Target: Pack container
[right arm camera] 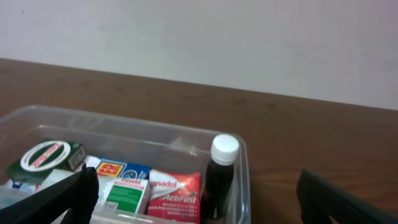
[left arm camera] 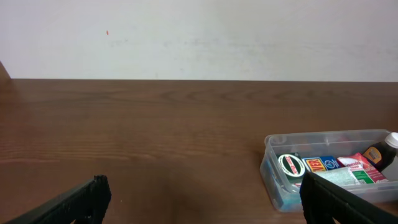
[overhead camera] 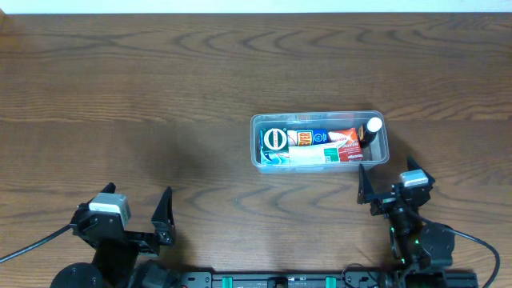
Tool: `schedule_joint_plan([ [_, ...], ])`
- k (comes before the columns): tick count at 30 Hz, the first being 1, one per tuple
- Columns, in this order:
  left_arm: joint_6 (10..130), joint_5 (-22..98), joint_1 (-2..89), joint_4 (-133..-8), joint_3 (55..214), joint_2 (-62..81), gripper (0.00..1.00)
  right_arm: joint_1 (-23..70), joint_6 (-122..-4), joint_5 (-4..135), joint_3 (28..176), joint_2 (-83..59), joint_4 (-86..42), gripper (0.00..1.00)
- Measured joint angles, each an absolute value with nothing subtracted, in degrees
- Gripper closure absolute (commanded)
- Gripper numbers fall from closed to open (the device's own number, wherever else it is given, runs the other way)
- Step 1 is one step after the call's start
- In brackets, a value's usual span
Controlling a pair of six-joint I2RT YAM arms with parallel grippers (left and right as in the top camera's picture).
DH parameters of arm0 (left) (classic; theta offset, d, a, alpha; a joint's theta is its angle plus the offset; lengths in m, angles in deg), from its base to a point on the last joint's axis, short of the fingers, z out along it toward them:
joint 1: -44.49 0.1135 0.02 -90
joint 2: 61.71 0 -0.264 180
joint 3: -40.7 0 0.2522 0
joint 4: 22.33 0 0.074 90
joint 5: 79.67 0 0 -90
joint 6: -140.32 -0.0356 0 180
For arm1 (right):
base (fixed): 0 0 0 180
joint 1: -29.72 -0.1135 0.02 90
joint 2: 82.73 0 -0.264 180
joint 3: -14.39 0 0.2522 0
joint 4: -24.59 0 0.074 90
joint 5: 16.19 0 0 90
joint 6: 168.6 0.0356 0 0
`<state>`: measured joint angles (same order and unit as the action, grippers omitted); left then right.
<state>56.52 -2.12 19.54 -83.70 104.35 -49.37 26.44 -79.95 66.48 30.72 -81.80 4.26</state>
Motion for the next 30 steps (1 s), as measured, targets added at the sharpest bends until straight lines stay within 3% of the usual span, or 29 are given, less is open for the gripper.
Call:
schedule_joint_plan([
  [30, 56.5, -2.1, 19.5, -83.7, 104.3, -49.4, 0.02, 26.9, -80.6, 66.2, 30.3, -81.8, 4.3, 0.01],
])
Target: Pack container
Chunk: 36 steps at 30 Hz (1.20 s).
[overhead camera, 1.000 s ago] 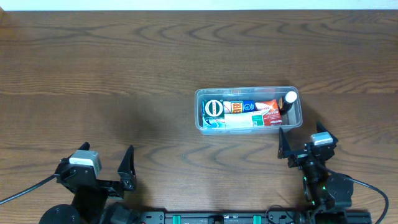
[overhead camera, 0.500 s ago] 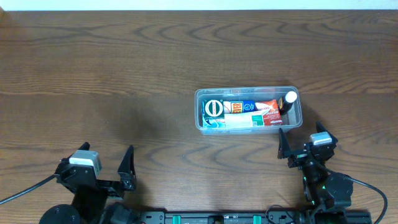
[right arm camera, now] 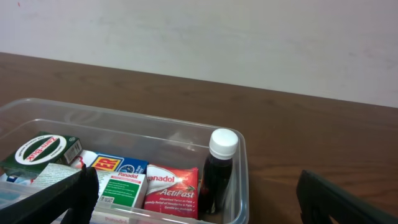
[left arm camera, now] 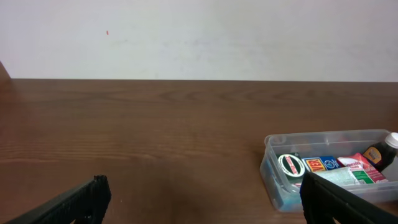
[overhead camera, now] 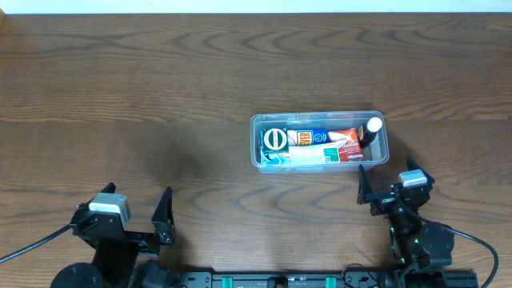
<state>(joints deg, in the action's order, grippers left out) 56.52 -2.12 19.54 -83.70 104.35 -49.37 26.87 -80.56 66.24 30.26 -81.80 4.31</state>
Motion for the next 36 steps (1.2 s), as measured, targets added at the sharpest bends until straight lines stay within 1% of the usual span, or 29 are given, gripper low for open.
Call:
schedule_joint_plan([
  [11, 56.5, -2.1, 19.5, -83.7, 104.3, -49.4, 0.02, 26.9, -80.6, 66.3, 30.3, -81.8, 4.3, 0.01],
  [14, 56.5, -0.5, 19.5, -81.1, 103.5, -49.5, 0.02, 26.9, -80.6, 66.2, 30.3, -81.8, 4.3, 0.01],
  [18, 56.5, 2.5, 19.6, -70.7, 97.0, -50.0, 0.02, 26.9, -80.6, 66.2, 30.2, -81.8, 4.3, 0.01],
  [26, 56.5, 6.9, 20.7, -42.5, 72.5, -54.2, 0.02, 26.9, -80.6, 66.1, 30.2, -81.9, 4.4, 0.01],
  [30, 56.5, 8.7, 21.2, -35.7, 64.1, -58.5, 0.02, 26.9, -80.6, 66.1, 30.2, -81.9, 4.4, 0.01],
  [33, 56.5, 10.7, 23.3, -32.9, 60.4, -60.7, 0.02, 26.9, -80.6, 66.1, 30.1, -81.9, 4.4, 0.01],
  [36, 56.4, 13.2, 26.2, -32.7, 58.8, -61.0, 0.02, 26.9, -80.6, 66.1, 30.1, -81.9, 4.4, 0.01],
])
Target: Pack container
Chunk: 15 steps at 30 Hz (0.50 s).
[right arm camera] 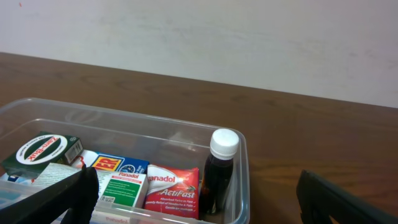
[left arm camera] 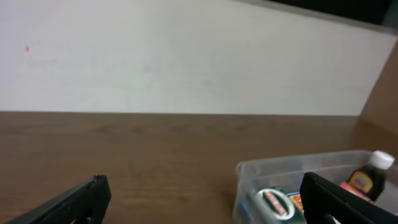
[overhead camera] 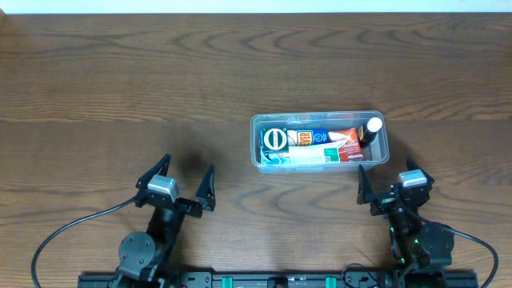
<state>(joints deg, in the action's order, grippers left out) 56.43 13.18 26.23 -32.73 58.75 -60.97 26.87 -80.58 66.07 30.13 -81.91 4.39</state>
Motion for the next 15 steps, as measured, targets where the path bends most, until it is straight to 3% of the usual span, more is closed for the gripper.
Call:
schedule_joint_plan([
  [15, 45.0, 16.5, 34.9, -38.2, 56.0, -61.1, 0.02, 26.9, -80.6, 66.1, 30.1, -82.0, 4.4, 0.01],
])
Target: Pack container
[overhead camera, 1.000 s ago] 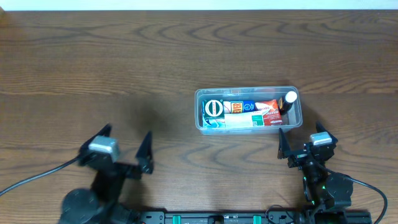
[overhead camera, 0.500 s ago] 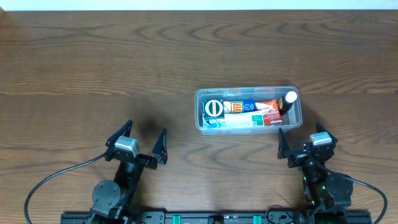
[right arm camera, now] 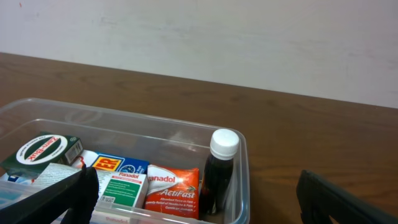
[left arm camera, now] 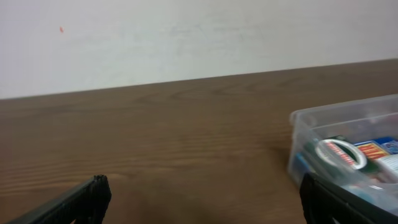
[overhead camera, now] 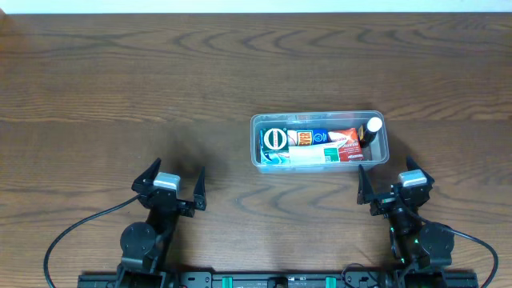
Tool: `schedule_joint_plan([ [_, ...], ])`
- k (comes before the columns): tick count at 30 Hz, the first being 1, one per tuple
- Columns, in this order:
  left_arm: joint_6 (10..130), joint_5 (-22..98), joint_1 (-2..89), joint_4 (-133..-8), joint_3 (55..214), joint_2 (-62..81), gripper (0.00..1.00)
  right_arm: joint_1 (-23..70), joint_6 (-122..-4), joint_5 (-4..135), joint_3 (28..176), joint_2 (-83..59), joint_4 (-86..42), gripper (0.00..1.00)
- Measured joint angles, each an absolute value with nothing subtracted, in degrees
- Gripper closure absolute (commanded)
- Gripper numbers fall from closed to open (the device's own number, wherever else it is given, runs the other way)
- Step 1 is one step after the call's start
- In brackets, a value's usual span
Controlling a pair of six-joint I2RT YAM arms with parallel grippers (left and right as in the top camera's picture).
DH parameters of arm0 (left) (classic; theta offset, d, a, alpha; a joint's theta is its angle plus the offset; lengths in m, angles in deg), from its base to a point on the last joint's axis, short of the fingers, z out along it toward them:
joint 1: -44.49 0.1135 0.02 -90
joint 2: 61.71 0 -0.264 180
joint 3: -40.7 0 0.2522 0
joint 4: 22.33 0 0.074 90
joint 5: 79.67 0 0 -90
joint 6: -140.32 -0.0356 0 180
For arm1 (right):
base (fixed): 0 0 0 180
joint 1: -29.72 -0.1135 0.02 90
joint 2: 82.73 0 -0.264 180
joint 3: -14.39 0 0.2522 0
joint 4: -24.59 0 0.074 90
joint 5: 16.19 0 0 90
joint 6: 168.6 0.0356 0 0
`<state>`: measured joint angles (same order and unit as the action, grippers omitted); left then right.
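Observation:
A clear plastic container sits right of centre on the wooden table, holding medicine boxes and a dark bottle with a white cap. In the right wrist view the bottle stands upright beside a red box inside the container. My right gripper rests open just in front of the container's right end. Well to the left of the container, near the front edge, my left gripper is open and empty; its view shows the container at right.
Bare brown wood table stretches left of and behind the container. A white wall rises past the table's far edge. Cables trail from the arm bases at the front.
My left gripper has shifted slightly left and turned, so the container sits farther right in its view. The right gripper and the container's contents look the same.
Both grippers stood open at the front of the table, the left one far left, with the container packed. The left gripper then stood much closer to the middle, and now sits slightly back to the left. The right gripper barely moved.

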<state>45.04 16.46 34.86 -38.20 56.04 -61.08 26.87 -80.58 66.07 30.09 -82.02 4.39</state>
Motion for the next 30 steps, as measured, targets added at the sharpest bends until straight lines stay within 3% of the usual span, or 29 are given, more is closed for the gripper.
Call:
schedule_joint_plan([
  [19, 37.3, 16.4, 36.4, -38.2, 56.0, -61.1, 0.02, 26.9, -80.6, 66.1, 30.1, -82.0, 4.4, 0.01],
  [30, 36.9, 16.3, 43.1, -38.2, 56.0, -61.1, 0.02, 26.9, -80.6, 66.1, 30.1, -82.0, 4.4, 0.01],
])
